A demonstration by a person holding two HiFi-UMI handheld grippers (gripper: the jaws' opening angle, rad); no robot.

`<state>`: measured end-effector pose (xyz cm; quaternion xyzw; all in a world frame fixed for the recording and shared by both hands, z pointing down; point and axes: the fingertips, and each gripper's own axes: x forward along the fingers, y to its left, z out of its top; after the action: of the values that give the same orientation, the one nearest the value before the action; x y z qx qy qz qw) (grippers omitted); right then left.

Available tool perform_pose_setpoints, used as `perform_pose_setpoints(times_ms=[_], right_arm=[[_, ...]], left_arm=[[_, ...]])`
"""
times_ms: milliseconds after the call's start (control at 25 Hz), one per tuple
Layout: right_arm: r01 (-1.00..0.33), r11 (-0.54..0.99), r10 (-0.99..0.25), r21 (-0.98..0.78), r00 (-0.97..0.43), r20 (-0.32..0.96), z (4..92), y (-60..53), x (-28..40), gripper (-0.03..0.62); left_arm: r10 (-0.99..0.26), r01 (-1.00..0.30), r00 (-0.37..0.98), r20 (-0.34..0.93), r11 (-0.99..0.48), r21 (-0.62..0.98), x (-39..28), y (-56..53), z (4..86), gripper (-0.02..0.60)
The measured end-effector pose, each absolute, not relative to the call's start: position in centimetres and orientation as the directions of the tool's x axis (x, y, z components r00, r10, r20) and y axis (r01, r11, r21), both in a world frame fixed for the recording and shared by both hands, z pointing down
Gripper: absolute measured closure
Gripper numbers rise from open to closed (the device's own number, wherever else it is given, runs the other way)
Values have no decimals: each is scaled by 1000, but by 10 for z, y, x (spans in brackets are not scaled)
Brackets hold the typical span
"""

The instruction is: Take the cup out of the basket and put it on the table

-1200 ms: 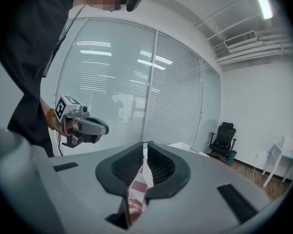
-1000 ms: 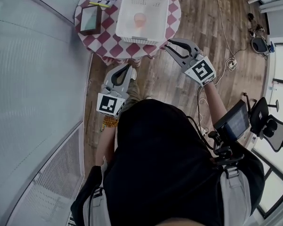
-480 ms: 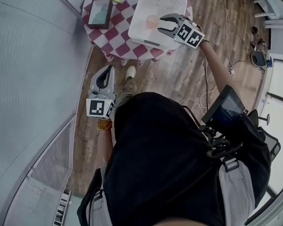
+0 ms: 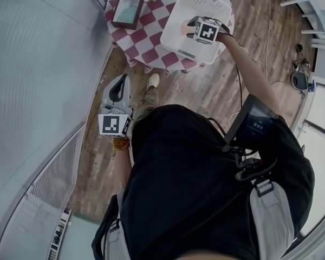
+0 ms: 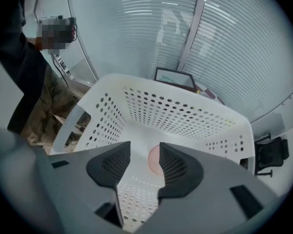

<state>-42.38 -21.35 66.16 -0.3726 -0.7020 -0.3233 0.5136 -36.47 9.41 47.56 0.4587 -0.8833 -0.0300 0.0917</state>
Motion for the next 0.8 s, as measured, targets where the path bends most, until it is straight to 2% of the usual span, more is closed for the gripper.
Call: perform_pose_setpoints(times_ms=[520,640,800], right_arm=[[842,537,107,-54,-4,994,738,-216,-445,413],[819,566,139,-91,14,990,739,-210,-455,416],[837,538,109,-98,46,993,733,-210,-451,416]], left_arm=[[-746,-735,-640,184,664,137,-385,122,488,575],[-733,-721,-653,190,678,143,-391,125,489,575],[-722,-708,-667,186,691,146,-392,131,488,575]])
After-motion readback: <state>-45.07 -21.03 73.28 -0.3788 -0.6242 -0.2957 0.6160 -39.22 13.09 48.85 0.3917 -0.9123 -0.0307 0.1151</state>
